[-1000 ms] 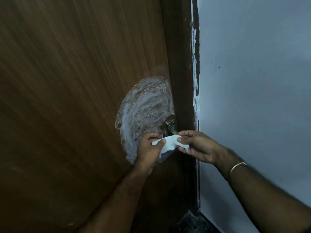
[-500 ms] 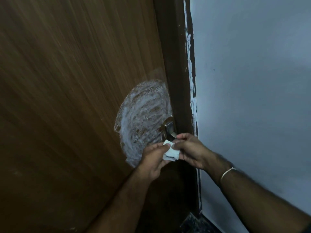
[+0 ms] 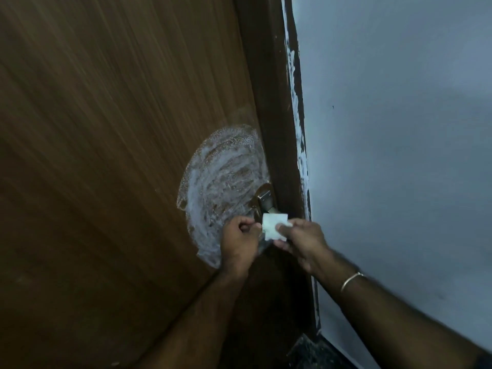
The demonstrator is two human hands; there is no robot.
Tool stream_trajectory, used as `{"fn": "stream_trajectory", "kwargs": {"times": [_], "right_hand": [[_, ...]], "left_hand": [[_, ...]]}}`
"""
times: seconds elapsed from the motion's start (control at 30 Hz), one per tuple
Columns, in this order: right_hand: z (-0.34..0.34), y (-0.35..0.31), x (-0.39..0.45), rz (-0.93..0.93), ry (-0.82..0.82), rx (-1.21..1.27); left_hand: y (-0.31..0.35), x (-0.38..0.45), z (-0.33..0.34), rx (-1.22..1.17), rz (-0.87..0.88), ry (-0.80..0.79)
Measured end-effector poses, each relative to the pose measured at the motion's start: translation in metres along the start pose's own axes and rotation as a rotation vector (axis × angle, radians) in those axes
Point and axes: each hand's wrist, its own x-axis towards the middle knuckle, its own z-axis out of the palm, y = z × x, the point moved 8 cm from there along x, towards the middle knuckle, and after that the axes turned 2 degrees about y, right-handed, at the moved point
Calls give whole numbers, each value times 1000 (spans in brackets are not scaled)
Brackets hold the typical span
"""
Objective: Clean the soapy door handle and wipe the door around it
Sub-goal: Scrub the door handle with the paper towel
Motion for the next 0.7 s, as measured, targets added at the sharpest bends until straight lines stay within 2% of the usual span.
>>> {"fn": "stream_trajectory", "kwargs": {"times": [0.07, 0.13, 0.17, 0.27, 0.4, 0.53, 0.7], "right_hand": [[-7, -40, 6, -368, 198, -295], [8, -72, 4, -706, 273, -570], [19, -81, 5, -799, 289, -668], [48, -84, 13, -955, 298, -834], [71, -54, 9, -1149, 157, -975], [63, -69, 21, -1196, 207, -948], [80, -63, 9, -1503, -109, -1127]], "left_hand": [[5, 2, 0, 228, 128, -28], [-2, -1, 9, 376, 148, -145], [-7, -2, 13, 434, 140, -191], [-15, -4, 17, 582, 160, -231], [-11, -1, 15, 702, 267, -236], [-12, 6, 13, 679, 246, -256], [-7, 8, 13, 709, 286, -235]]}}
